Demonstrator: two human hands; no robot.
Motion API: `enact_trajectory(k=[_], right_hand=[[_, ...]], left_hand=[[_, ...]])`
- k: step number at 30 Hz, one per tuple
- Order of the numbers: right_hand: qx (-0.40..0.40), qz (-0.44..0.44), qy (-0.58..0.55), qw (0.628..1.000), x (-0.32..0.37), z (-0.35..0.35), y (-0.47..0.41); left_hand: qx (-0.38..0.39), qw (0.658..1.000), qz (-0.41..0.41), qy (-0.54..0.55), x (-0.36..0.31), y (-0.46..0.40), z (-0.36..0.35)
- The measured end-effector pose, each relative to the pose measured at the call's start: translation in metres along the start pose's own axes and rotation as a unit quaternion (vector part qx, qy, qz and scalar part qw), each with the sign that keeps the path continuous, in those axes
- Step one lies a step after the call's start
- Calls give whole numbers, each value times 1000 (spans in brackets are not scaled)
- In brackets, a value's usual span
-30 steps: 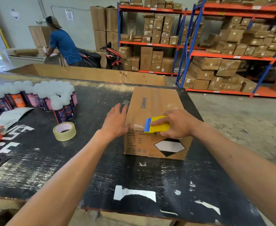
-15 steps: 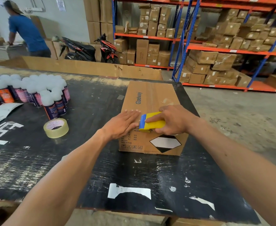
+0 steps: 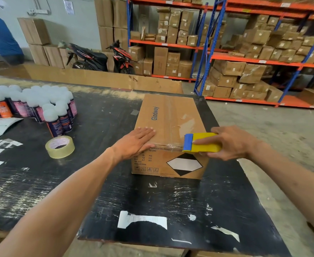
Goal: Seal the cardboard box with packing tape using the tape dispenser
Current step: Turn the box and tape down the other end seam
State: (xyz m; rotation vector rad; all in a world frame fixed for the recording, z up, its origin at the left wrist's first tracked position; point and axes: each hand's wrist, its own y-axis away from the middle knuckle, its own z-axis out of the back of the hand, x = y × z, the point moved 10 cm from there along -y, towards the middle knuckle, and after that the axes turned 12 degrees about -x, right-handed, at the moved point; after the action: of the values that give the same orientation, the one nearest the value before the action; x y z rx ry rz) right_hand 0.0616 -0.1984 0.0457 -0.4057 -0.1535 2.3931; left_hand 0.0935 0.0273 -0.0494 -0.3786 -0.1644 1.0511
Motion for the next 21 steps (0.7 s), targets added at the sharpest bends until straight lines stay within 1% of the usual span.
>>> enact_trajectory(k=[3,6,8,10,12,14,16,18,21], right_hand=[[19,5,28,999,1,-4,3],[41,14,37,998,4,-9,-1],[47,14,29,998,2,-12,0],[50,17,25,998,1,-15,1],[42,21,23,999,3,-14,0],[29,25,29,999,4,-12,-1],[19,18,29,999,3,-10,1],[4,12,32,999,3,-8,2],[4,10,12,1000,-3,-5,13]], left_hand=[[17,1000,-8,-9,-2,0,-1],[31,997,-31,-70,-10,-1,4],[22,991,-46,-120,-21,-15,10],[3,988,-63,-141,-38,-33,16],[5,988,-90,-123,-58,-45,12],[37,989,-109,-88,-73,-47,-6],[62,992,-95,-61,-75,-42,-23],[68,993,-80,-56,-70,-41,-29],[79,992,-82,-49,-65,-42,-31]])
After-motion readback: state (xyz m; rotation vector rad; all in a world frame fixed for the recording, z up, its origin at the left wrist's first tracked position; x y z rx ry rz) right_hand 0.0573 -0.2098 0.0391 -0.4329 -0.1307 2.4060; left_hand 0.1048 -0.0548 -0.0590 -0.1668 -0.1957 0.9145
